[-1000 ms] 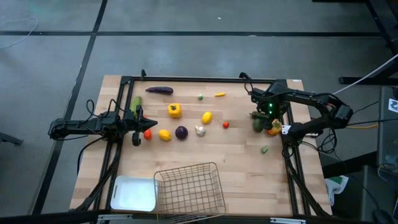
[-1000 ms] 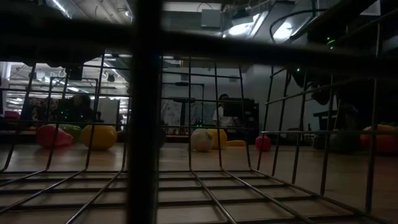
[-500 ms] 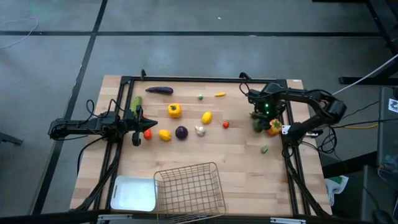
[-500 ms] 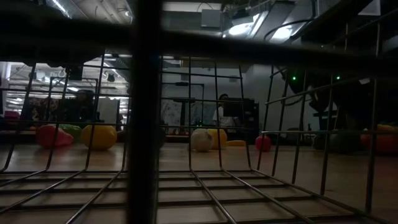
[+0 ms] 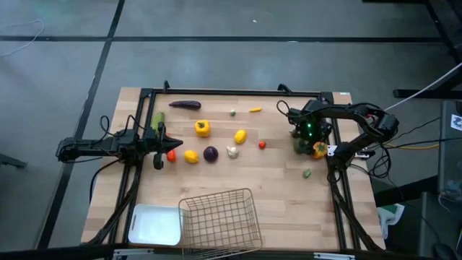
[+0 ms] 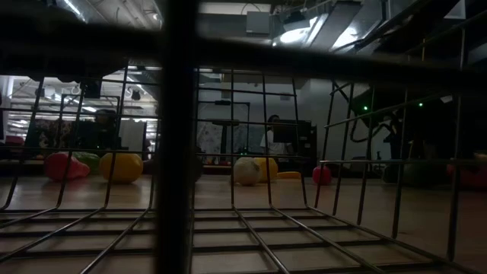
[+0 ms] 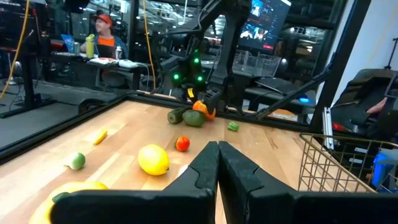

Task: Sort produce into baskets
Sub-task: Put the light orange tomato into the wire basket

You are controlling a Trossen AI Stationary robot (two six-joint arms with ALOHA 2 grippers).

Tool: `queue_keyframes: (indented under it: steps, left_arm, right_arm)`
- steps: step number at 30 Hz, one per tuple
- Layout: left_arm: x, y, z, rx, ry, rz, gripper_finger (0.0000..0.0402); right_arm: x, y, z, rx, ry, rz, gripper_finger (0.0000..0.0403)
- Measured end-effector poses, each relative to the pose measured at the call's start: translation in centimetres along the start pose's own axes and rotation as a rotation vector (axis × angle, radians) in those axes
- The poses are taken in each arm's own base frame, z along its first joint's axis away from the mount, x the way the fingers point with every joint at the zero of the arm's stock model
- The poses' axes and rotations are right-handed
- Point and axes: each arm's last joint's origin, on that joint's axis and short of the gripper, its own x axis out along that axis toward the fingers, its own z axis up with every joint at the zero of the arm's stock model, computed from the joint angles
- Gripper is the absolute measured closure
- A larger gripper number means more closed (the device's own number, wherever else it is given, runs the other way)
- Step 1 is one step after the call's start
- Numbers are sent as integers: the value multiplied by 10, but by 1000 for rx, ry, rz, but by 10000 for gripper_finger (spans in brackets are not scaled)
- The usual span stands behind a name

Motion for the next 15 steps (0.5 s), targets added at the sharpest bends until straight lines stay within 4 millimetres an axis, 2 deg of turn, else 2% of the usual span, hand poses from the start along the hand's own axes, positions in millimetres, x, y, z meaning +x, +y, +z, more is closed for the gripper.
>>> queue_keyframes:
  steps: [15]
  left_arm:
    - [0,0,0,0,0,0,396]
  right_arm:
    - [-1,0,3,5,-24,-10,6]
